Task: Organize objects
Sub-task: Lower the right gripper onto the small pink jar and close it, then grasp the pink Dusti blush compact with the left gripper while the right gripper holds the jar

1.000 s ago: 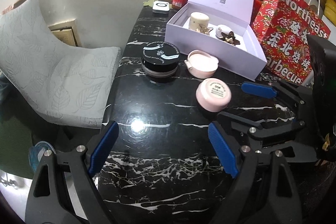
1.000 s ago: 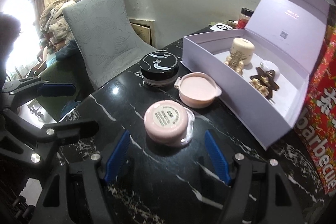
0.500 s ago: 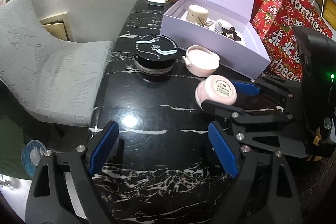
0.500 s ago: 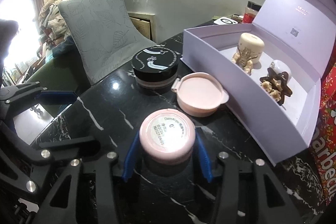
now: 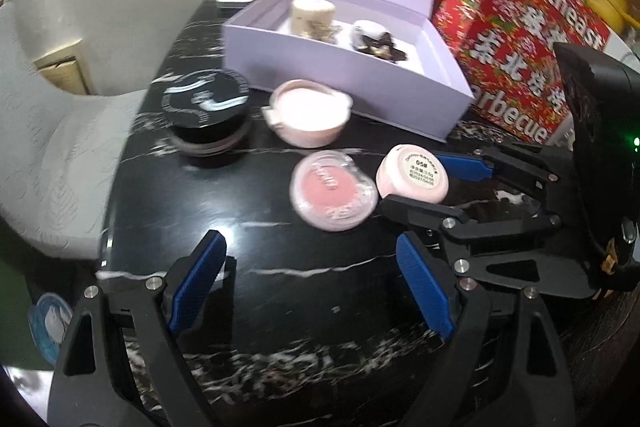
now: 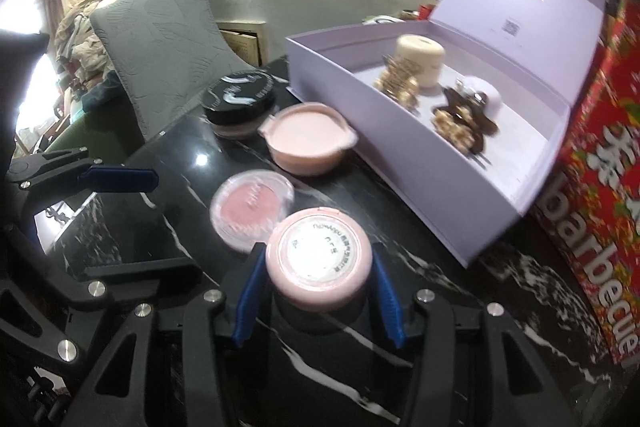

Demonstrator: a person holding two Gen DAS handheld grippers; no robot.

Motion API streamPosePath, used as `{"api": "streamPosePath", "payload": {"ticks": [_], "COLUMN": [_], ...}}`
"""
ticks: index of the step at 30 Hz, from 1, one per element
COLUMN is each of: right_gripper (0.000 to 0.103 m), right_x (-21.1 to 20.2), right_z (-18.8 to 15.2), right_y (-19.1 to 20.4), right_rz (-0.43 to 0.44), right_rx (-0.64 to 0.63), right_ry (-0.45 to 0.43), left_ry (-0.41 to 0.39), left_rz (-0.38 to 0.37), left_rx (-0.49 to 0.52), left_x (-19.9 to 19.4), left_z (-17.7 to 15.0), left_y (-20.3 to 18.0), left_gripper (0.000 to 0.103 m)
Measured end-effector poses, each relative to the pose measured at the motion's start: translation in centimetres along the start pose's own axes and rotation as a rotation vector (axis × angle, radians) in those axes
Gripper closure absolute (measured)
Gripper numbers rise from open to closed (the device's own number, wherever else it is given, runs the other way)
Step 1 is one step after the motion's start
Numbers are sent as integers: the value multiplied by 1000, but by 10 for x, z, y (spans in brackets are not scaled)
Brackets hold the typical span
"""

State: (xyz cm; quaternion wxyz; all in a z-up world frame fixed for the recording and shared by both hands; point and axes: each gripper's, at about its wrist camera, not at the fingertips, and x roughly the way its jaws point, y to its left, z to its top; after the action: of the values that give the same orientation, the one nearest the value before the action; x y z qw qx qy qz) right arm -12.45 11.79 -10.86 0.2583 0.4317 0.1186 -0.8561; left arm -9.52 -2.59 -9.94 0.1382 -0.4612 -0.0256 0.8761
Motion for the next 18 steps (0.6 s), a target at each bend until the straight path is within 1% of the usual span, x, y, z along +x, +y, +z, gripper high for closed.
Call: {"api": "streamPosePath", "payload": {"ticks": [5, 9, 15, 17, 18], "right_gripper": [51, 51, 51, 50, 47], "right_x": [-4, -7, -11, -11, -11], "right_z": [-11, -19, -24, -24, -24], "right_y": [-13, -20, -27, -27, -27], "right_rz": [-32, -47, -39, -39, -40], "right_rx": [7, 9, 23, 21, 19], "right_ry": [13, 12, 0, -4, -6], "left_ry": [-4, -7, 1, -11, -13], "left_rz": [-3, 18, -10, 2, 11], "left_rx": [68, 117, 103, 112, 121], "left_x": [12, 22, 33, 34, 35], "left_z": [7, 12, 16, 16, 16], "left_y": [-17, -25, -24, -24, -25], "left_gripper": [16, 17, 22, 26, 28]}}
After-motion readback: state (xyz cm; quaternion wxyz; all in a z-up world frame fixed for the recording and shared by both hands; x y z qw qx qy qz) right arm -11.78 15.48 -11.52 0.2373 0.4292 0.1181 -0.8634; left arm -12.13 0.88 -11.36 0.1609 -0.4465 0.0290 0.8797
